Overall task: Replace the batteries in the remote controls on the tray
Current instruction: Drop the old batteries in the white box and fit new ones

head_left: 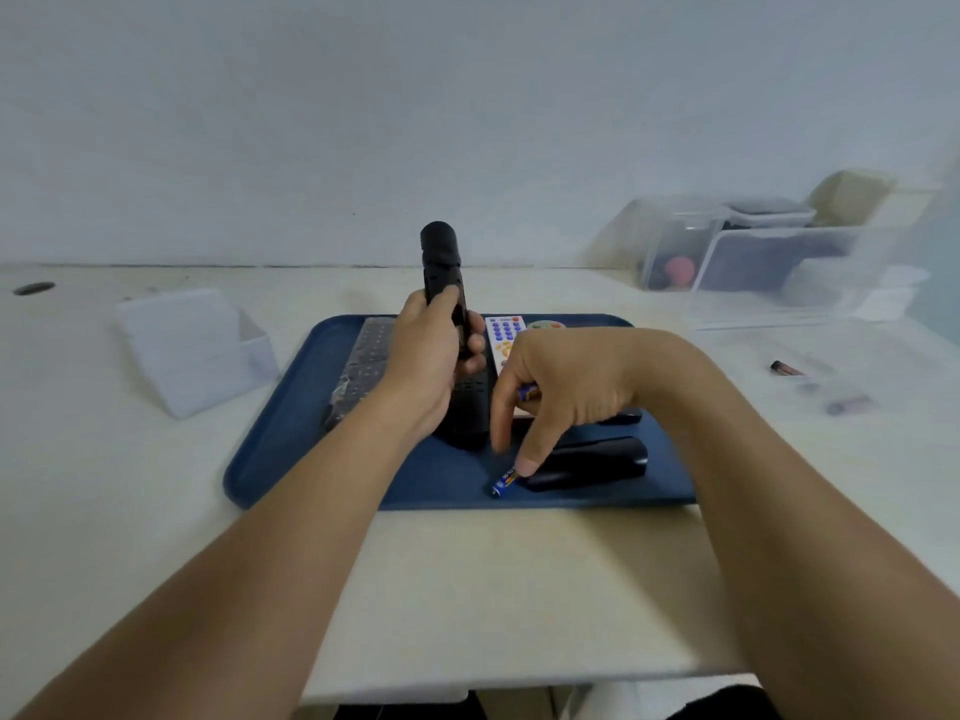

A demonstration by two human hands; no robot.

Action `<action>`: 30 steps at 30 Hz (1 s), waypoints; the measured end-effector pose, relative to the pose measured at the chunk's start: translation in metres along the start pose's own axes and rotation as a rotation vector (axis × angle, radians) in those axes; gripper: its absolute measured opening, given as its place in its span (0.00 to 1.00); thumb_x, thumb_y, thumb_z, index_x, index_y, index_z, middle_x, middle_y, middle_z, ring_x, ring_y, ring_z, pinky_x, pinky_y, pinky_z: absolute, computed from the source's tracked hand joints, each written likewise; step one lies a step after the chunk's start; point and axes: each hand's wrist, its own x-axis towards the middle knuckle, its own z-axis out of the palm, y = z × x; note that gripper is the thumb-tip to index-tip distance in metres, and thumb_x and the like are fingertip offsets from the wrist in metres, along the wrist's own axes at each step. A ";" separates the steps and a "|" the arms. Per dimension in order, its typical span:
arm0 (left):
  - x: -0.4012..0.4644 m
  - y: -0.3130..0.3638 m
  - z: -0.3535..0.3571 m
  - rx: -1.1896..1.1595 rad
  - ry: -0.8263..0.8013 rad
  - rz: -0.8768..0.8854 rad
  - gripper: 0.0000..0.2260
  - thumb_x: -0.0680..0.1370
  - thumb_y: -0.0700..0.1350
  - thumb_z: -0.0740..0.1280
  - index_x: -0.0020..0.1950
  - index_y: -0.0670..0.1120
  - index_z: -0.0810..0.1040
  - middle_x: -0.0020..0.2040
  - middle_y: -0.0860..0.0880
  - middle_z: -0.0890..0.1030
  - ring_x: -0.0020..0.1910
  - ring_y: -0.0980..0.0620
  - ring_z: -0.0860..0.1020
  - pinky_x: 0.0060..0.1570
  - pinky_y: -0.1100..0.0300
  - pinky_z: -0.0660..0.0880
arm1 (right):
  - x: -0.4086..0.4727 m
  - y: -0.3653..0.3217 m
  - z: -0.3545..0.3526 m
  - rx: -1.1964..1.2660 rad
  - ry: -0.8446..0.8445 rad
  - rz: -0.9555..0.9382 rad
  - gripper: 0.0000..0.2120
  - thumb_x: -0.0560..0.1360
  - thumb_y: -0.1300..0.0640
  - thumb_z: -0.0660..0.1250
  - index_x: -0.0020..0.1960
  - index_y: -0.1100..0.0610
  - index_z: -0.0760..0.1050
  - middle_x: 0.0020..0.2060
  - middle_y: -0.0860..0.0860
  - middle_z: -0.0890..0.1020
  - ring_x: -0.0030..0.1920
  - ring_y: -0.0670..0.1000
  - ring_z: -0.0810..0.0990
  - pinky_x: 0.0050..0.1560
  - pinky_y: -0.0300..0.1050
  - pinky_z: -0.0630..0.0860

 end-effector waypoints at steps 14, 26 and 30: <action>-0.003 0.008 0.002 -0.146 -0.173 -0.080 0.17 0.84 0.53 0.54 0.42 0.45 0.73 0.32 0.49 0.73 0.28 0.52 0.72 0.26 0.60 0.67 | 0.009 0.026 -0.008 0.871 0.363 -0.189 0.06 0.79 0.59 0.69 0.49 0.63 0.80 0.26 0.57 0.70 0.24 0.45 0.57 0.23 0.35 0.55; -0.002 0.000 0.009 -0.125 -0.260 -0.084 0.16 0.85 0.49 0.53 0.57 0.41 0.77 0.38 0.46 0.76 0.30 0.51 0.71 0.27 0.59 0.67 | 0.029 0.024 0.001 1.140 0.601 -0.043 0.07 0.84 0.61 0.59 0.51 0.64 0.73 0.21 0.42 0.71 0.18 0.40 0.67 0.20 0.32 0.62; -0.003 -0.001 0.009 -0.156 -0.229 -0.123 0.14 0.86 0.47 0.55 0.57 0.42 0.78 0.38 0.46 0.77 0.30 0.51 0.72 0.29 0.59 0.68 | 0.036 0.025 0.005 0.928 0.823 0.030 0.05 0.82 0.61 0.64 0.53 0.63 0.77 0.27 0.47 0.74 0.21 0.41 0.69 0.21 0.35 0.64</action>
